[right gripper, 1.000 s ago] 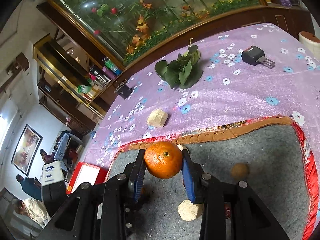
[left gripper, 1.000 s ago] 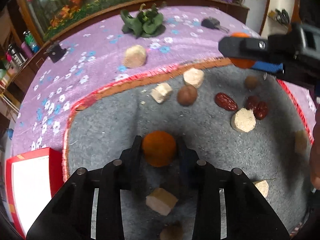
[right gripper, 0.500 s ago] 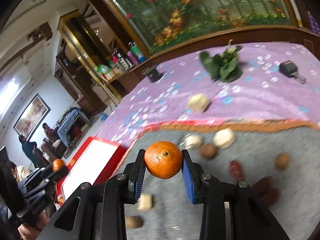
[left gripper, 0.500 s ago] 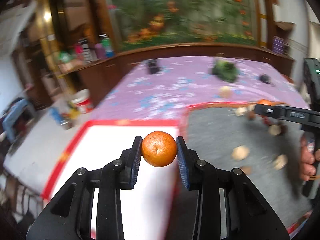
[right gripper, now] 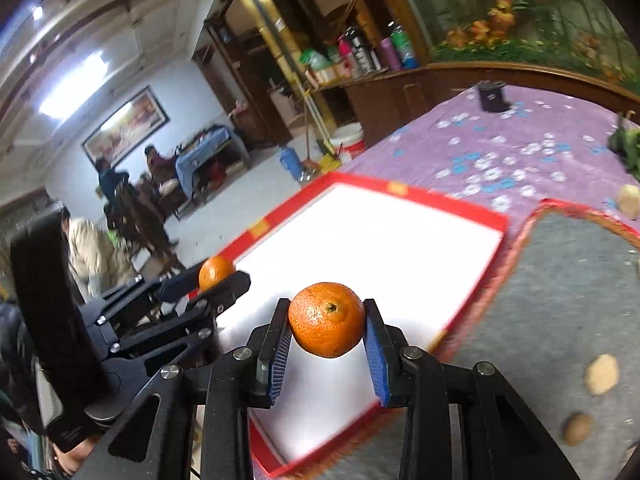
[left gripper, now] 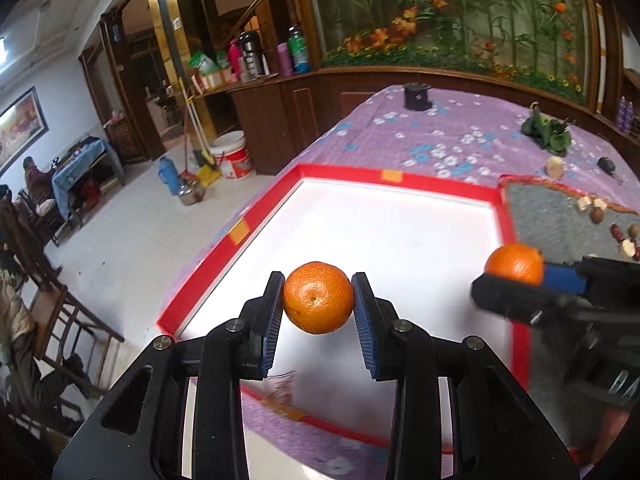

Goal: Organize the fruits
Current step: 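Carry both oranges into the white box and open both tools, then grasp a cream square chunk with the right tool while the left grasps a tan ball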

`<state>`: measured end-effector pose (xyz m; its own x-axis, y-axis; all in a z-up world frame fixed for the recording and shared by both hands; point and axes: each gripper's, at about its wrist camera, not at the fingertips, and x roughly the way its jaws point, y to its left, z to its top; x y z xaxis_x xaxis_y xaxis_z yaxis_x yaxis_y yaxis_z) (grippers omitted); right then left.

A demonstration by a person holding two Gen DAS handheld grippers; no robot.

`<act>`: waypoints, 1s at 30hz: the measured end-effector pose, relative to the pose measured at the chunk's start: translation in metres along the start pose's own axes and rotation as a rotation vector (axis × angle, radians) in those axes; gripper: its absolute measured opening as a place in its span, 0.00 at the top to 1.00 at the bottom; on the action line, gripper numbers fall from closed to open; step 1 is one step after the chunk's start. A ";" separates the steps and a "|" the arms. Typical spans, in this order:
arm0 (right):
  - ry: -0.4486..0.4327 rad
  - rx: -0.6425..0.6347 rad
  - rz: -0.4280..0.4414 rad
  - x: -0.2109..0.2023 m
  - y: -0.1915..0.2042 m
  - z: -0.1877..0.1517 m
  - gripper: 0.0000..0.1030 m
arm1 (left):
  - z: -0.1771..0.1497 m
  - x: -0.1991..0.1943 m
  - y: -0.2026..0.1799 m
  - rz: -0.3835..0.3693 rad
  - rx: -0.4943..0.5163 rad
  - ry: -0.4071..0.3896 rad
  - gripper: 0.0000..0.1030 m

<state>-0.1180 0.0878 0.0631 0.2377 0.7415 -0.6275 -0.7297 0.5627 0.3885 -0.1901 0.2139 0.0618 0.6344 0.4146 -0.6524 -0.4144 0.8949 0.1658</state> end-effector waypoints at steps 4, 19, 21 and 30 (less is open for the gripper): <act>0.045 -0.045 -0.068 0.027 0.012 -0.008 0.68 | -0.007 0.010 0.011 0.020 -0.010 0.023 0.67; 0.001 -0.059 -0.136 -0.003 0.003 -0.010 0.56 | -0.006 0.000 0.011 0.113 0.012 0.001 0.37; -0.035 -0.047 -0.166 -0.021 -0.005 -0.010 0.55 | -0.005 -0.004 0.005 0.104 0.023 -0.006 0.37; -0.261 0.162 -0.394 -0.175 -0.104 -0.044 0.50 | 0.006 -0.032 -0.068 -0.045 0.171 -0.058 0.34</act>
<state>-0.1117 -0.1161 0.1030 0.6432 0.5161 -0.5656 -0.4478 0.8527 0.2690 -0.1780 0.1413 0.0760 0.6880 0.3783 -0.6193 -0.2714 0.9256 0.2639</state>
